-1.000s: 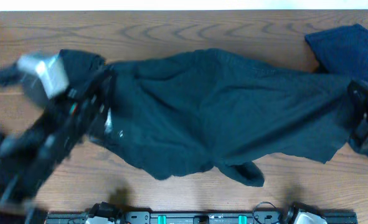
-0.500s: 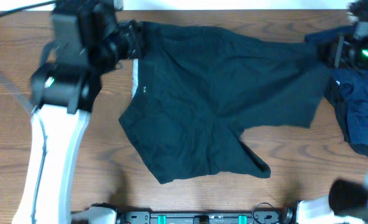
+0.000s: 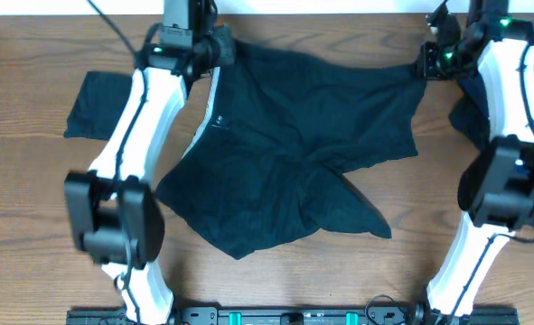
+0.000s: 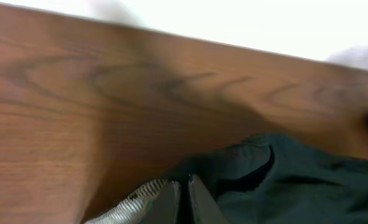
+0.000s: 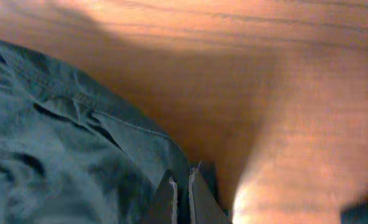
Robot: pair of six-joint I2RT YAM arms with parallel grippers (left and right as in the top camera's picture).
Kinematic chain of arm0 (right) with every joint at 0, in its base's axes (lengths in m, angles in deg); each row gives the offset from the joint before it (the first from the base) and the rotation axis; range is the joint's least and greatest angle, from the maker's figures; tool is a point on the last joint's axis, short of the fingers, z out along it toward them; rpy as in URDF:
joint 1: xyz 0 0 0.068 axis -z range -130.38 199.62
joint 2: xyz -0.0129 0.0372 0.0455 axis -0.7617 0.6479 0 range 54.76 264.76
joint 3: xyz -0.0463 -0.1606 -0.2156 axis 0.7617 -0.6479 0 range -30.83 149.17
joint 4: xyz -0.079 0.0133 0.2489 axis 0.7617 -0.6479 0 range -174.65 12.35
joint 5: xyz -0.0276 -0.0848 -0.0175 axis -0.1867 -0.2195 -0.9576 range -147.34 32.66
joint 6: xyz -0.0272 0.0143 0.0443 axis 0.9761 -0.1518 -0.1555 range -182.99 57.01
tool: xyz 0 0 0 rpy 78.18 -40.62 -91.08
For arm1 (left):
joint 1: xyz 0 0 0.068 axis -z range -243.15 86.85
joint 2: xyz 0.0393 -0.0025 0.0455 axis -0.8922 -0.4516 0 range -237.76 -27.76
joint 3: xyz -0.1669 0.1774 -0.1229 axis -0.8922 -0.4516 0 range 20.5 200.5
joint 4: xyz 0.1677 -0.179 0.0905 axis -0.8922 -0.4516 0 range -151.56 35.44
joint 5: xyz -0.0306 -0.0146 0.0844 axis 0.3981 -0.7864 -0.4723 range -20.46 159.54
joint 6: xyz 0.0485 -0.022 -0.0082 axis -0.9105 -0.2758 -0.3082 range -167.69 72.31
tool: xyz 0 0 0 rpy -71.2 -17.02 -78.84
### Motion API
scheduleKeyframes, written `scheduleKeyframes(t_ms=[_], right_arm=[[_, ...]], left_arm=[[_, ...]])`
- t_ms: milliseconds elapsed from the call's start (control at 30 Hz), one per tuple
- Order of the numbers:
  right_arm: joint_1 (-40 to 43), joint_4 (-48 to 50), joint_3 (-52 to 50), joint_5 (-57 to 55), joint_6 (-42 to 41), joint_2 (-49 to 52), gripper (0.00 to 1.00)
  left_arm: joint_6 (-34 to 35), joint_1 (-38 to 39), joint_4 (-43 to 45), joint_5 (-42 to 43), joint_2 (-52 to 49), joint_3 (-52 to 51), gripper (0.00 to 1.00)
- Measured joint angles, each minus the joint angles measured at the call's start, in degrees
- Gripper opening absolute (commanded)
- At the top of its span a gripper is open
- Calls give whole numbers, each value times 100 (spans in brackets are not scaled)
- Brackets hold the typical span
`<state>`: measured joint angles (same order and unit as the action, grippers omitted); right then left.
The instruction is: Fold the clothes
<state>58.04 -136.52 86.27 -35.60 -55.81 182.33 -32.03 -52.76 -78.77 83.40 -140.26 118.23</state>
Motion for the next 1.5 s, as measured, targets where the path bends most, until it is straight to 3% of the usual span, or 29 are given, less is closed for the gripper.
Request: scheduleKeyframes(t_ms=[367, 400, 467, 500, 533, 600, 633, 700, 800, 967, 1100, 1267, 1500], right_arm=[[0, 1198, -4, -81, 22, 739, 1], [-2, 1307, -4, -81, 22, 791, 9], [-4, 1517, -7, -90, 15, 885, 25], [-4, 1679, -7, -105, 50, 931, 37], [-4, 1803, -7, -114, 46, 960, 56], [-4, 1974, -7, -125, 50, 968, 79], [-4, 2022, -2, -125, 50, 968, 81], [-4, 1989, 59, -125, 57, 960, 85], [-4, 1580, 125, -136, 52, 866, 87], [-4, 42, 127, -181, 52, 181, 89], [-2, -1220, 199, -184, 68, -669, 83], [-4, -2170, 291, -164, 61, -1056, 78], [-4, -2306, -251, -168, 76, -896, 78]], left_arm=[[-48, 0, 483, -551, -1078, 0, 6], [-48, 0, 555, -597, -1117, 0, 13], [-103, 0, 699, -664, -1174, 0, 44], [-90, 0, 776, -688, -1191, 0, 58], [-114, 0, 857, -706, -1193, 0, 70], [-136, -4, 994, -732, -1189, 0, 87], [-190, -9, 1060, -745, -1174, 0, 94], [-219, -33, 1019, -754, -1123, 0, 98], [-247, -114, 494, -789, -859, -9, 99], [-258, -365, -1178, -815, 197, -7, 99], [-286, -555, -2367, -831, 809, 52, 87], [-455, -796, -3362, -826, 612, 37, 87], [-527, -1488, -4712, -828, 61, -81, 86]])
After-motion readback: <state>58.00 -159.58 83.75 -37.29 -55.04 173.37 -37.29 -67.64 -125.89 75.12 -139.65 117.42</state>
